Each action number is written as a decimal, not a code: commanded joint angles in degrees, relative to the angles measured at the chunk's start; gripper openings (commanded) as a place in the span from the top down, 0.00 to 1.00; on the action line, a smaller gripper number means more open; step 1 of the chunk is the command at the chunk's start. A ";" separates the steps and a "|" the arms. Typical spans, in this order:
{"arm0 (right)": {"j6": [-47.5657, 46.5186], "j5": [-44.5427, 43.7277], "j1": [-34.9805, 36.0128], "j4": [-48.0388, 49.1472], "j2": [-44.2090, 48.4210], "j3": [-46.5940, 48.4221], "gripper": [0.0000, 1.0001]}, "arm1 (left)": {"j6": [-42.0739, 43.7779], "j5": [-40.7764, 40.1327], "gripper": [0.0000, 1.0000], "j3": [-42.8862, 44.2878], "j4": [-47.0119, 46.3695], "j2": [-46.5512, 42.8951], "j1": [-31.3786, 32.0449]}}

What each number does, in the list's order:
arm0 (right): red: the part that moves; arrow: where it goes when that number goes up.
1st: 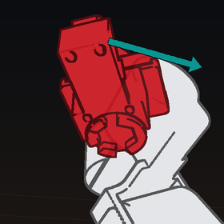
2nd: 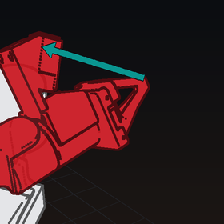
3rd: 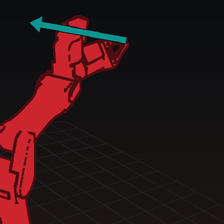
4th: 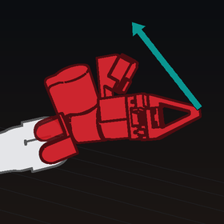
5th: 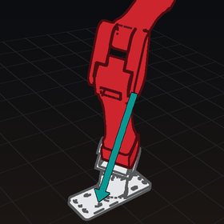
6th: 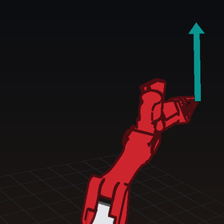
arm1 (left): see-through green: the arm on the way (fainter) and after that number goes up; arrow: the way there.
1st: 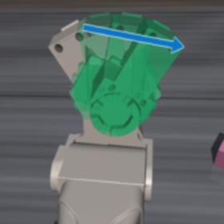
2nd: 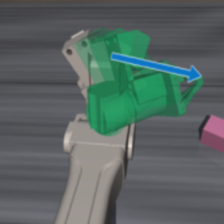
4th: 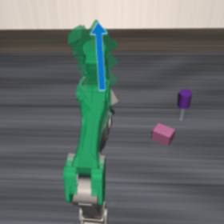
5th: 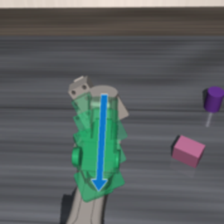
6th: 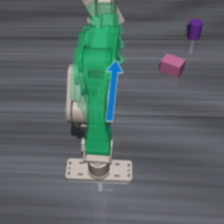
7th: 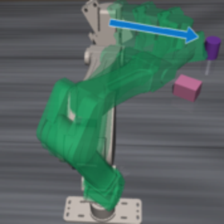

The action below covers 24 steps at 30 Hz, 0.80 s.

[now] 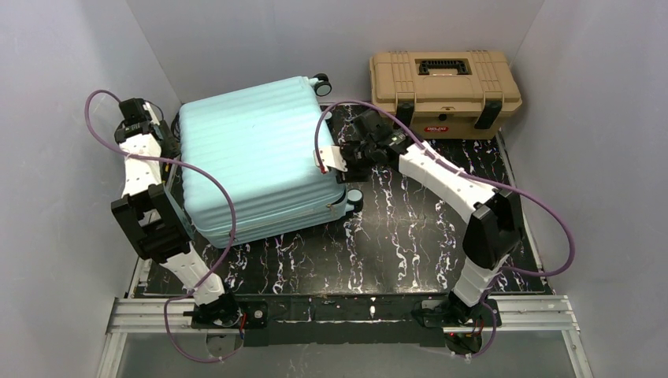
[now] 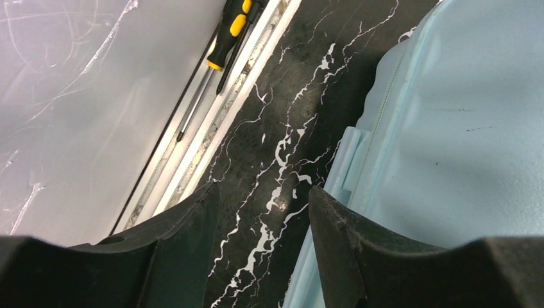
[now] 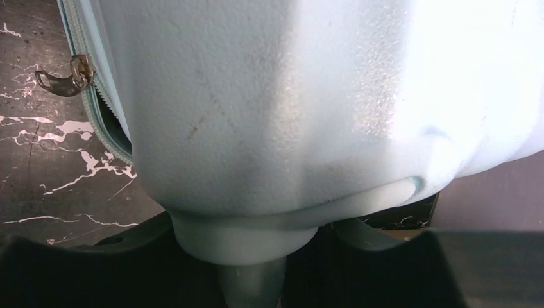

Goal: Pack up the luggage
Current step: Zip the luggage at the center of the board.

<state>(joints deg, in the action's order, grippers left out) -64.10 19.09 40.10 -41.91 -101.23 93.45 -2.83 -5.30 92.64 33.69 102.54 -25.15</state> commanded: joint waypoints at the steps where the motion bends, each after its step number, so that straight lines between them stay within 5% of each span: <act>1: 6.49 -2.16 1.94 13.88 8.22 -2.83 0.99 | -1.68 3.34 0.48 -1.04 -0.96 -3.72 1.81; 10: 7.54 -7.94 3.40 16.96 13.11 -5.52 0.99 | -4.21 8.18 0.48 -1.40 -1.59 -5.79 5.89; 14: 4.91 -6.24 3.49 10.27 13.08 -4.90 0.99 | -4.60 7.94 0.47 -1.50 -1.25 -6.93 7.78; 17: 0.83 -1.41 3.50 1.76 13.63 -2.35 0.43 | -4.64 7.65 0.47 -1.24 -0.49 -7.60 7.90; 18: -0.10 -0.05 3.43 -0.87 13.84 0.07 0.33 | -4.30 7.34 0.47 -1.16 -0.33 -7.84 7.91; 20: -0.91 1.65 2.87 -6.34 13.07 8.72 0.22 | -3.60 6.65 0.47 -1.13 -0.21 -8.30 7.90; 24: 0.13 6.38 -1.61 -10.42 7.74 25.25 0.20 | -2.74 6.69 0.47 -1.59 -0.01 -9.04 7.90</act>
<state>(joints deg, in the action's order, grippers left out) -63.29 18.68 42.63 -52.71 -93.86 101.41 -5.58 -3.27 92.18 29.58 95.24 -18.96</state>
